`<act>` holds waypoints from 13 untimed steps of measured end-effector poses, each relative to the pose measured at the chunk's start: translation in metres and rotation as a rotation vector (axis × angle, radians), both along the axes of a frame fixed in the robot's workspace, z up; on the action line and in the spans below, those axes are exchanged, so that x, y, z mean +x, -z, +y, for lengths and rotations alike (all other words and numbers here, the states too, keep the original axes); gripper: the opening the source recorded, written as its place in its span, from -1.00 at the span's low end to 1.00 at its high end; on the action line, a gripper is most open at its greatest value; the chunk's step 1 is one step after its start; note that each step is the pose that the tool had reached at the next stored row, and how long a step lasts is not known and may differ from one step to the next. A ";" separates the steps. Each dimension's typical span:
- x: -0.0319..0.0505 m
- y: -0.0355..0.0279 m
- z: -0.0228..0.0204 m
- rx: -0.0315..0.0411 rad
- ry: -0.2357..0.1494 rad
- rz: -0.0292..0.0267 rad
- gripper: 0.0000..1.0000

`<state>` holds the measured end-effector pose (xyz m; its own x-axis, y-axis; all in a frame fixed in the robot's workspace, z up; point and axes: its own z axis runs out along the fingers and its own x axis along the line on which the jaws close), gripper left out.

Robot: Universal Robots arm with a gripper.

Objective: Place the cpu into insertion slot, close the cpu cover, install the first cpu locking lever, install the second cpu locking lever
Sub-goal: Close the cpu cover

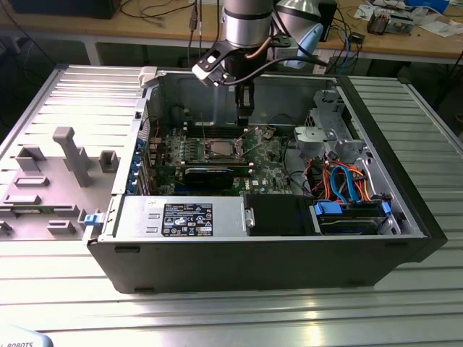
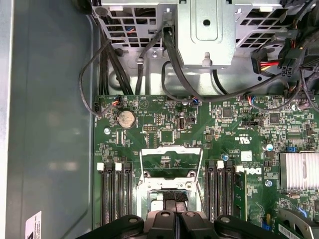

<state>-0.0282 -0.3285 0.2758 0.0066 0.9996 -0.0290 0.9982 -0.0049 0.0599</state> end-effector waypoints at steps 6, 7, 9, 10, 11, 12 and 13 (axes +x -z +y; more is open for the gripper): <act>0.0049 0.0000 0.0000 -0.0002 0.000 0.0000 -0.79; 0.0052 0.0000 0.0000 -0.0002 0.000 0.0000 -0.79; 0.0057 0.0000 0.0000 -0.0002 0.000 0.0000 -0.79; 0.0060 0.0000 0.0000 -0.0002 0.000 0.0000 -0.79; 0.0062 0.0000 0.0000 -0.0003 0.000 0.0000 -0.79; 0.0062 0.0000 0.0000 -0.0003 0.000 0.0000 -0.79; 0.0065 0.0000 0.0000 -0.0003 0.000 0.0000 -0.79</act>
<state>-0.0218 -0.3285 0.2758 0.0066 0.9995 -0.0293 0.9982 -0.0049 0.0598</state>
